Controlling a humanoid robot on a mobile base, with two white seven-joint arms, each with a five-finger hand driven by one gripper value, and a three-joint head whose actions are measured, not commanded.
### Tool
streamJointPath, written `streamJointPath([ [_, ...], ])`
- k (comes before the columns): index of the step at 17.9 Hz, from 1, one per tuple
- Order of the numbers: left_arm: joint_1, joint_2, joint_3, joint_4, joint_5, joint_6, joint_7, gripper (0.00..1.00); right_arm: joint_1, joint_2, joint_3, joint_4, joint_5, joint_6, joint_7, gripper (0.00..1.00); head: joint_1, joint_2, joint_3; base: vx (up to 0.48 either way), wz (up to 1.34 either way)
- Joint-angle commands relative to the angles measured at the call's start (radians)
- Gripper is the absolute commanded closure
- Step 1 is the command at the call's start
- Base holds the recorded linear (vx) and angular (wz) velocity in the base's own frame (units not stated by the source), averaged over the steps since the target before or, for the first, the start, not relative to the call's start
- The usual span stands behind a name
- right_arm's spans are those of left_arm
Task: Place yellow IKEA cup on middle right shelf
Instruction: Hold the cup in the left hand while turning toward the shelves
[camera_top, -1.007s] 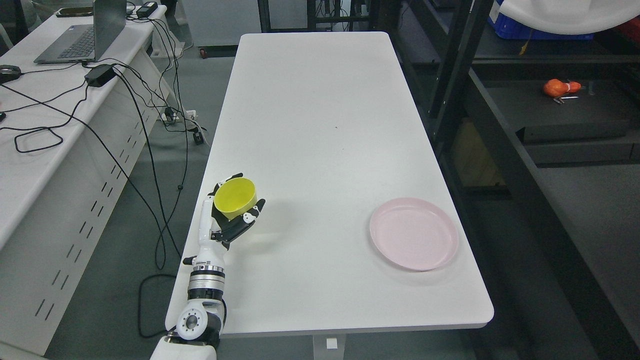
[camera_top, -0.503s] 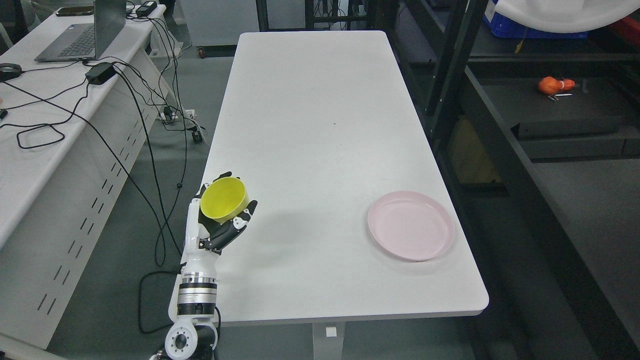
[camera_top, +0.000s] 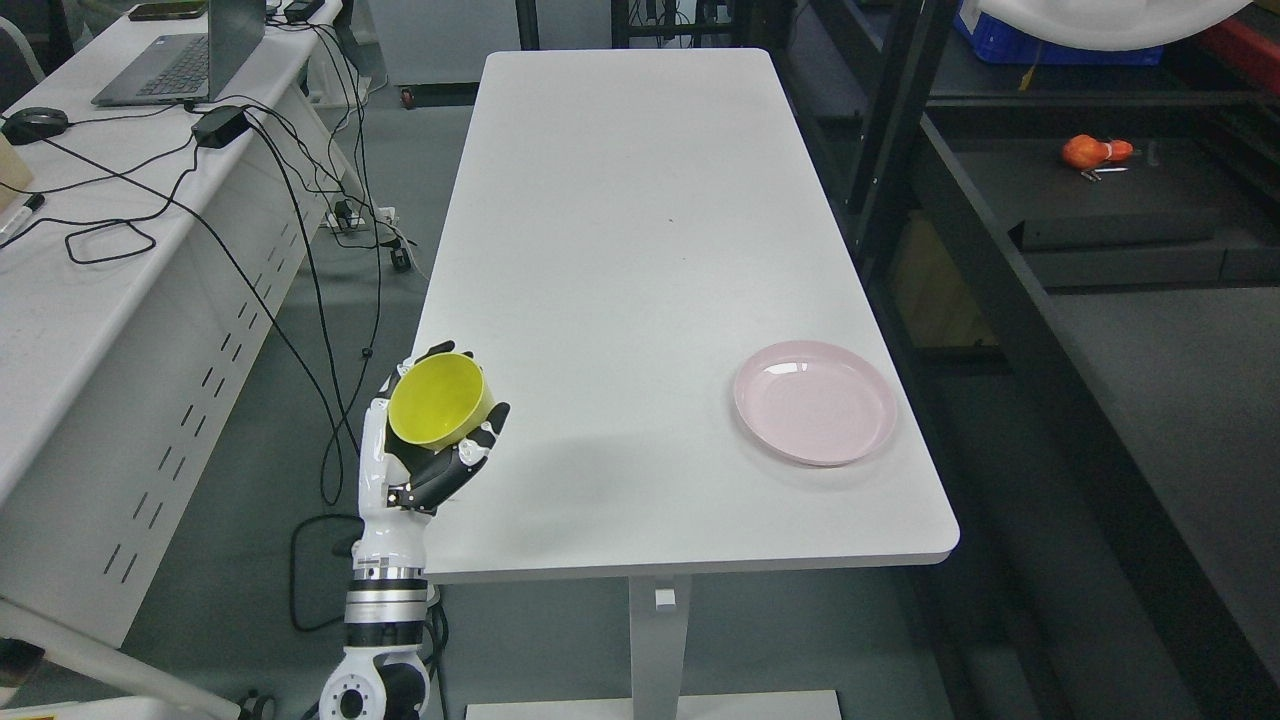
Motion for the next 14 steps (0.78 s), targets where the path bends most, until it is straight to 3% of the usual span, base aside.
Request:
streamJointPath([
  [1, 0.045, 0.017, -0.031, -0.080, -0.002, 0.001, -0.001, 1.00, 0.014, -0.017, 0.017, 0.000, -0.025, 0.000, -0.001, 0.01, 0.0000, 0.000, 0.000, -0.150, 0.02],
  [14, 0.091, 0.017, -0.057, -0.070, -0.020, 0.016, 0.004, 0.99, 0.014, -0.017, 0.017, 0.000, -0.025, 0.000, -0.001, 0.01, 0.0000, 0.000, 0.000, -0.176, -0.04],
])
